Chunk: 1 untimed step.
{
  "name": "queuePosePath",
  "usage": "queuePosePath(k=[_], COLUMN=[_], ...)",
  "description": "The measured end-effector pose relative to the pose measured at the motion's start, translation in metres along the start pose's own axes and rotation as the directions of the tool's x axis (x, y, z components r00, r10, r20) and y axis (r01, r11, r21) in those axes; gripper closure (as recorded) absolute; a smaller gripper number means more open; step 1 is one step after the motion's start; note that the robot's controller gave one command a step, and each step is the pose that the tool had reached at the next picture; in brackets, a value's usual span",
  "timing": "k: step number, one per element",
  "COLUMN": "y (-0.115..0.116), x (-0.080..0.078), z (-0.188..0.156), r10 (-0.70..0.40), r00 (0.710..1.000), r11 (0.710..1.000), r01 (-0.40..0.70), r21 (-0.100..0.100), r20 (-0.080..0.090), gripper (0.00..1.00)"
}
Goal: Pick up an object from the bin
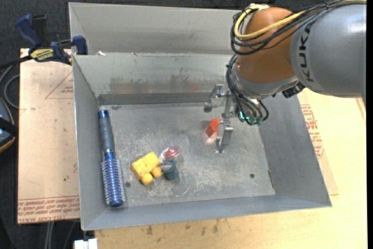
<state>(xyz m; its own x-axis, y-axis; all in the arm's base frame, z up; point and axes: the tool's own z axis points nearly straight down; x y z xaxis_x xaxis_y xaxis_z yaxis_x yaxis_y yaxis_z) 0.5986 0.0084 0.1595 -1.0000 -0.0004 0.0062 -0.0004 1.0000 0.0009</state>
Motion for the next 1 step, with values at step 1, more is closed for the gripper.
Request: queuePosePath(k=[1], y=[-0.0501], x=[-0.0122], z=[0.0879], r10=[-0.129], r00=[0.991], r11=[0.992], r01=[0.129], r21=[0.0], r20=[0.018], gripper=[0.0])
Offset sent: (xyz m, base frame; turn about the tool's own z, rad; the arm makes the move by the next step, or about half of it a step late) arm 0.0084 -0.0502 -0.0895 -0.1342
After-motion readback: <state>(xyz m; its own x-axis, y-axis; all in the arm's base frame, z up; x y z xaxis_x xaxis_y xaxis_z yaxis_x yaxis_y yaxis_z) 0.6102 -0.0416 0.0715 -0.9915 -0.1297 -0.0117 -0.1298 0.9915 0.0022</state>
